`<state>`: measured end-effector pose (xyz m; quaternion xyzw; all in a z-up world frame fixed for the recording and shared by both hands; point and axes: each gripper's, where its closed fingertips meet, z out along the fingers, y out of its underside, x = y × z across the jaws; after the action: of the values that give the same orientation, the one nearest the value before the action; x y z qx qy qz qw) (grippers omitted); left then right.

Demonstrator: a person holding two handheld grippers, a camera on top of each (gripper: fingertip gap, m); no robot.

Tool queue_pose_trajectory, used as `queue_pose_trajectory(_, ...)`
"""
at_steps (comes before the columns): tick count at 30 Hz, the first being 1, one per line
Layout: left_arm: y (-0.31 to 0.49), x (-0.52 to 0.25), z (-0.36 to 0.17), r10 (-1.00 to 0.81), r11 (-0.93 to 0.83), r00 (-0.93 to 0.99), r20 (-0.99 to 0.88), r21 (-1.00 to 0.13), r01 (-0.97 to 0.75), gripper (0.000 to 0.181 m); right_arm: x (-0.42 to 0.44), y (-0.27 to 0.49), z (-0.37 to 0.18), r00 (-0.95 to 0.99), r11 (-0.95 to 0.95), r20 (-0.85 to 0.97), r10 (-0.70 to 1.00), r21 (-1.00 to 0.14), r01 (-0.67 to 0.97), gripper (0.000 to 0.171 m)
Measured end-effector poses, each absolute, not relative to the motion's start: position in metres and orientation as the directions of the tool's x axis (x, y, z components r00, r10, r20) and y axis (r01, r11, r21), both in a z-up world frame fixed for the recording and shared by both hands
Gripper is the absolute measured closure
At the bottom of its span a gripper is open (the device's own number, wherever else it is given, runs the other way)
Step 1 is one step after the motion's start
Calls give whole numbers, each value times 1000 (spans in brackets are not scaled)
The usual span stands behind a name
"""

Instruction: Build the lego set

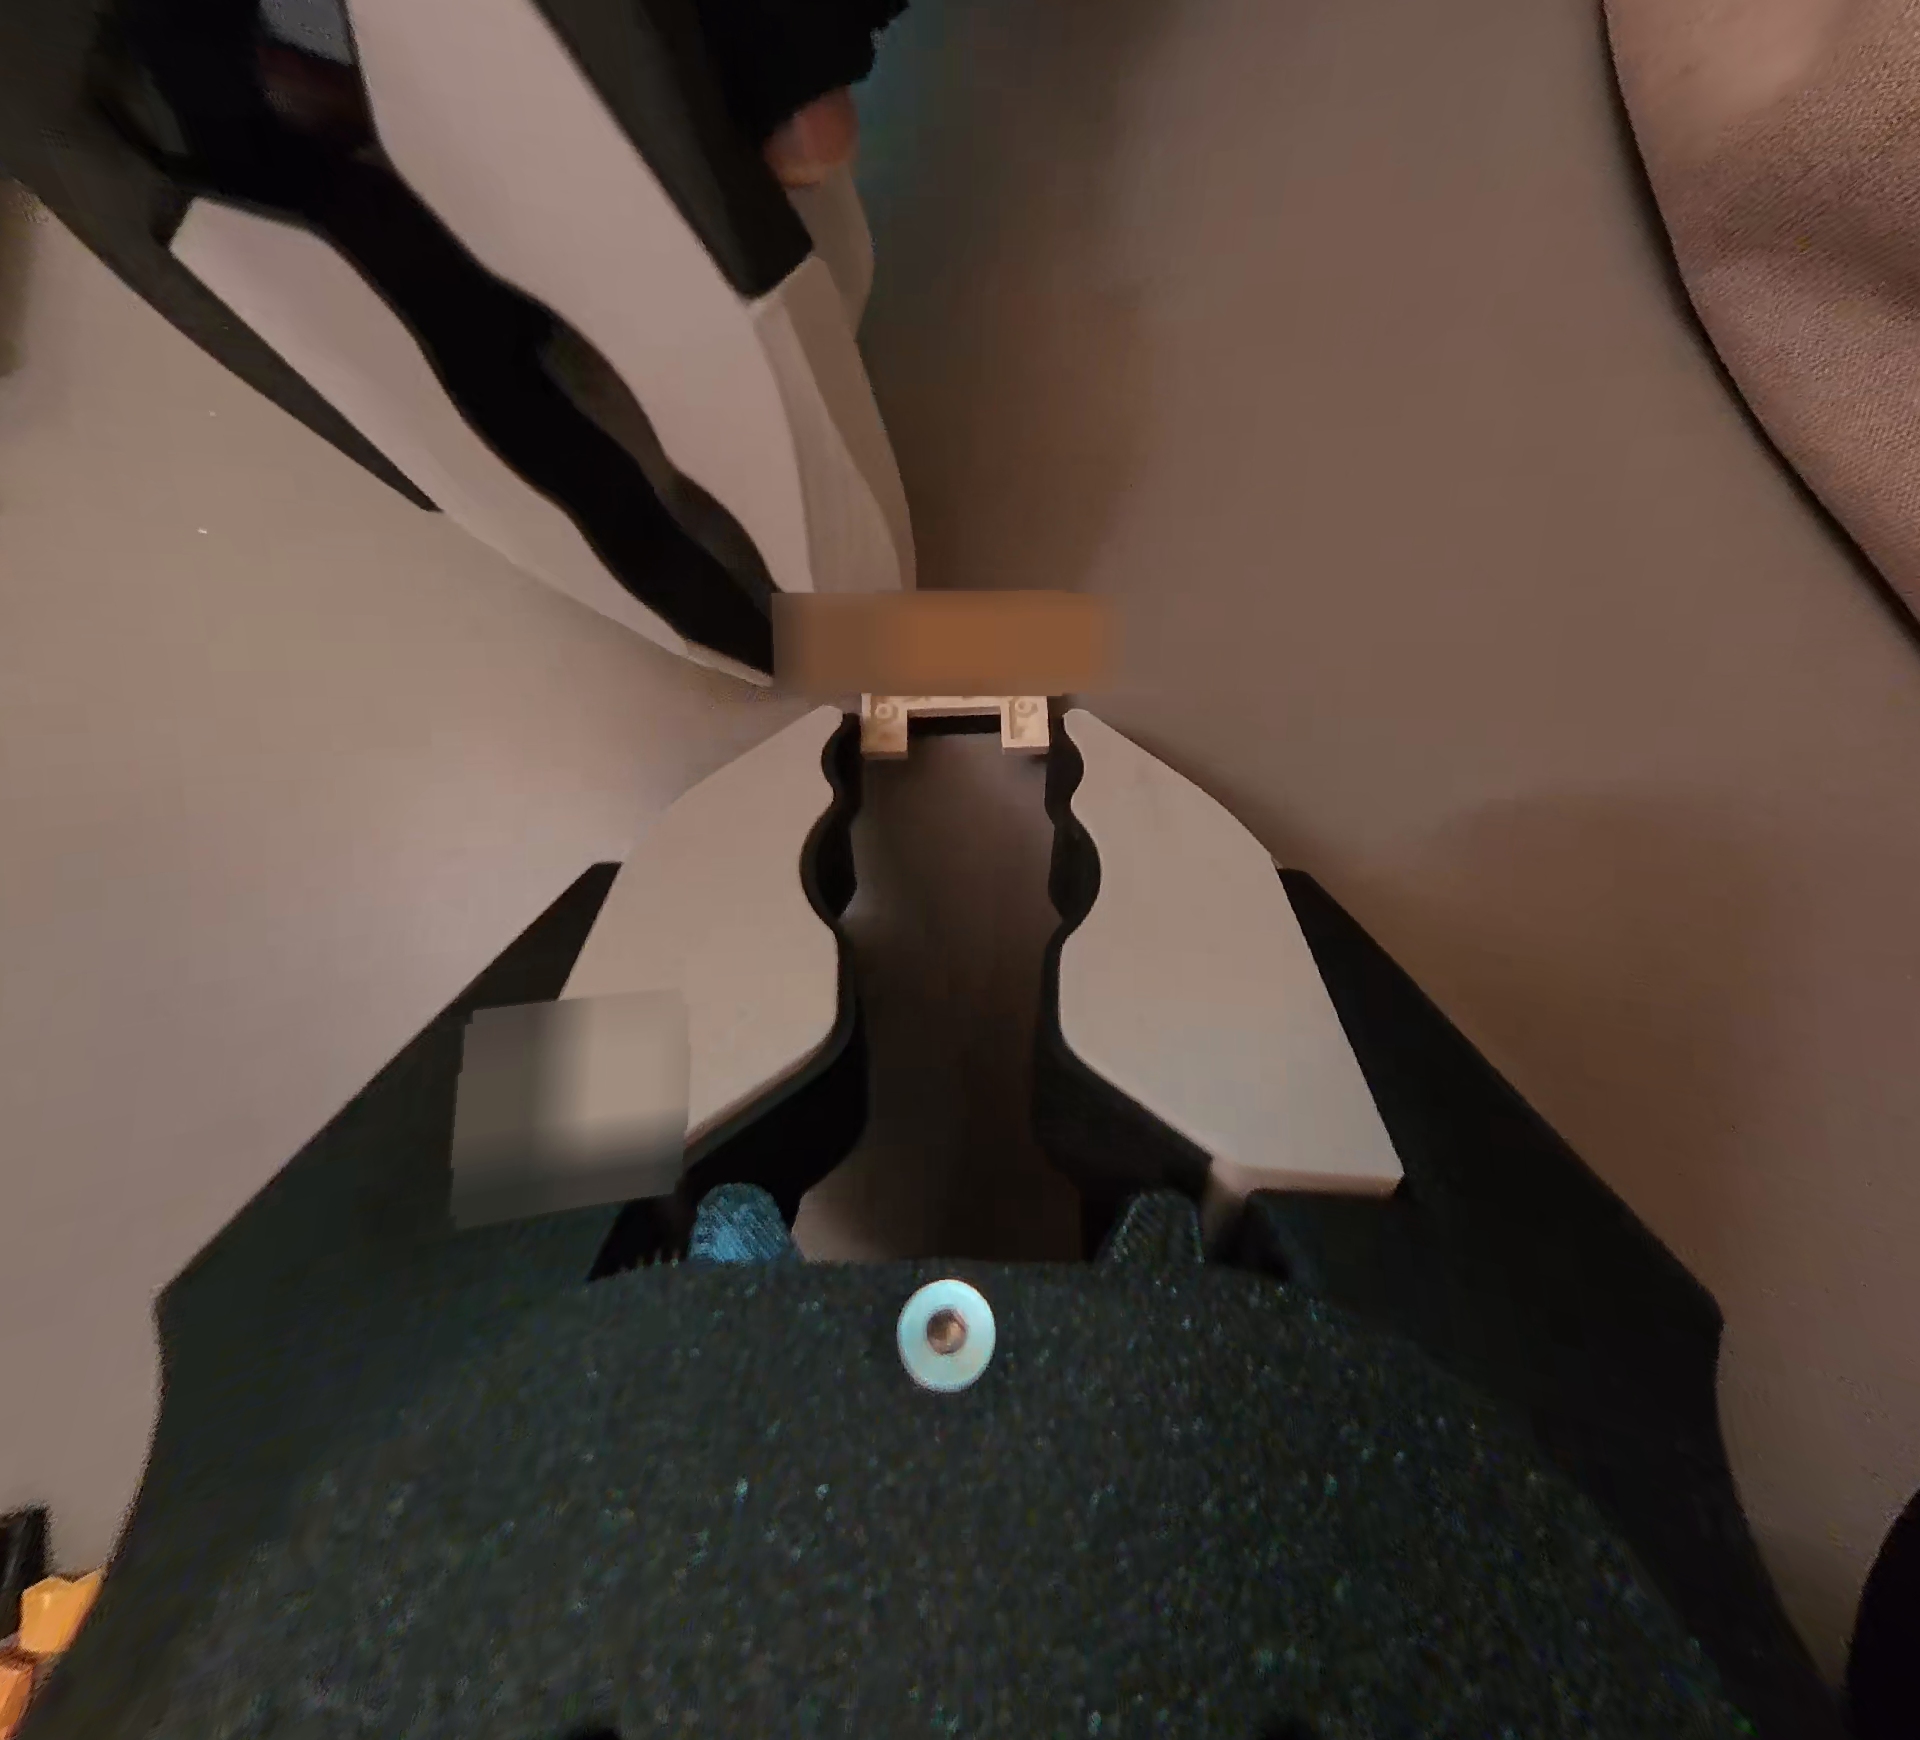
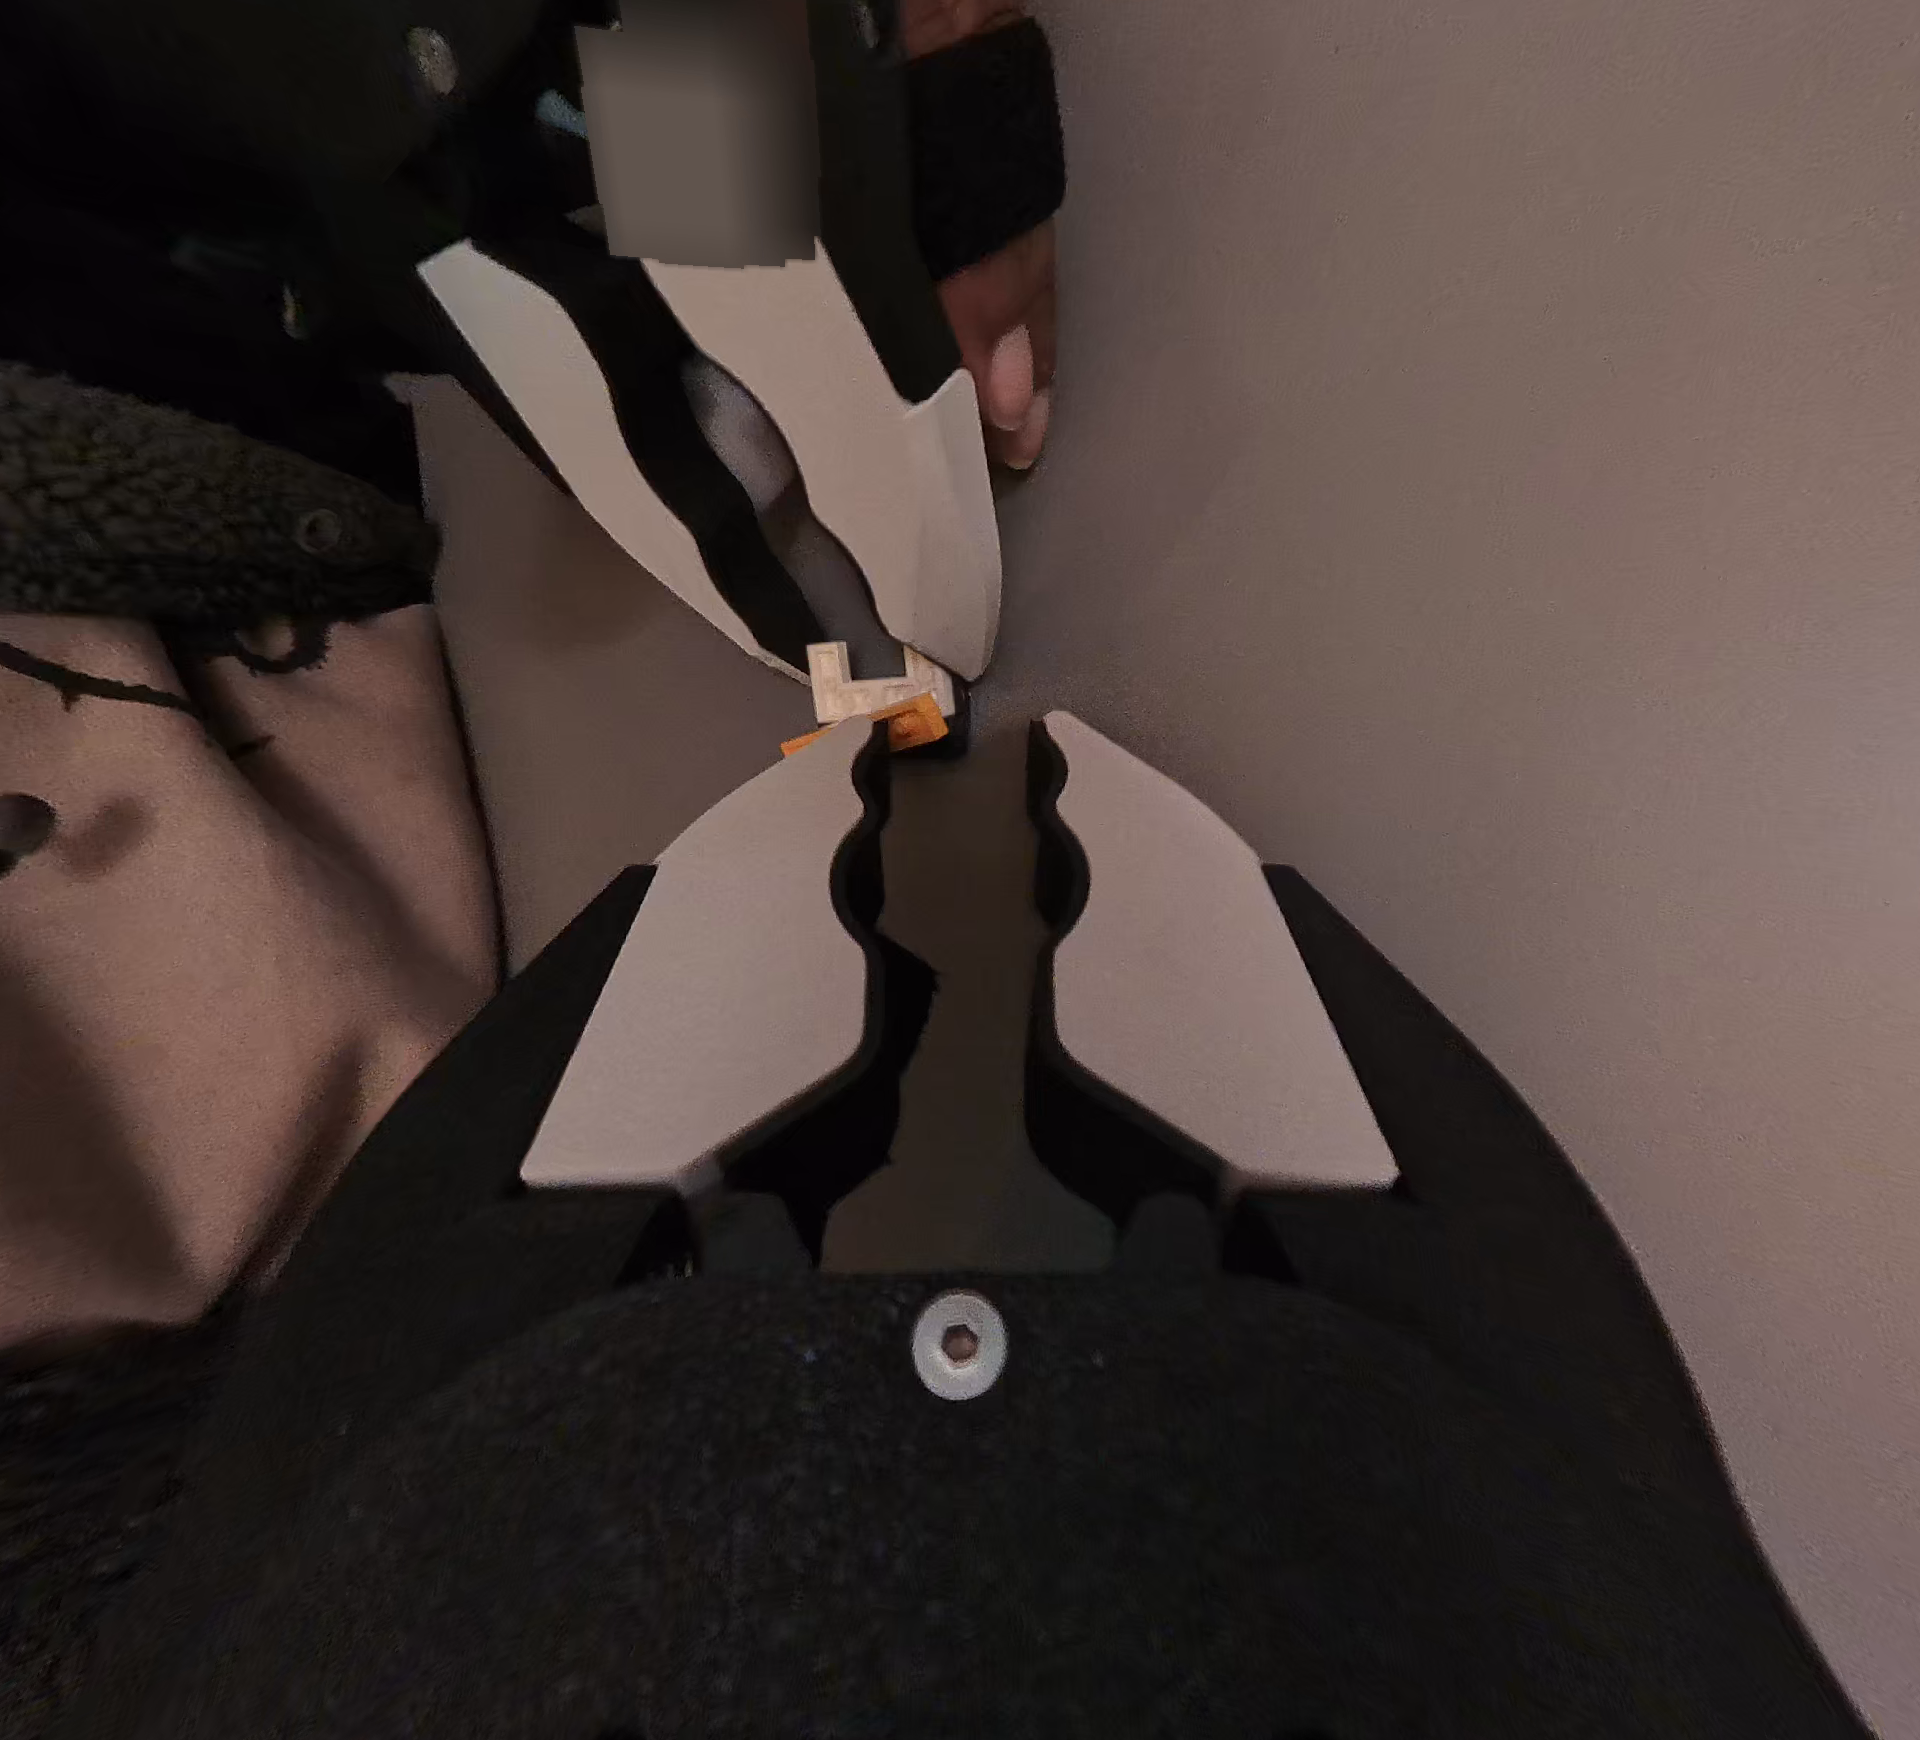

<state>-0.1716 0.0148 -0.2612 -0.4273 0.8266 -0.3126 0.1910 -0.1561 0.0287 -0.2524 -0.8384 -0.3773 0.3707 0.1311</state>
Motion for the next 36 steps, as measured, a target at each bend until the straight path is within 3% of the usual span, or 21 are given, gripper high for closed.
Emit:
queue_pose_trajectory(9,15,-170,-262,-840,416,-541,-39,-686,-597,148,-142,31,-254,500,-581,-325,803,-616,532,143)
queue_pose_trajectory(15,14,-165,-261,-847,426,-528,-64,-677,-601,148,-134,24,-248,478,-520,-253,841,-620,587,139)
queue_pose_trajectory(21,14,-163,-261,-860,403,-508,-48,-675,-618,148,-137,4,-255,541,-534,-169,824,-551,641,119)
queue_pose_trajectory(31,15,-163,-262,-872,375,-488,-25,-676,-634,148,-146,1,-262,581,-485,-15,814,-569,664,111)
queue_pose_trajectory(36,15,-163,-261,-873,380,-486,-34,-673,-635,148,-152,2,-262,558,-447,-9,830,-609,656,121)
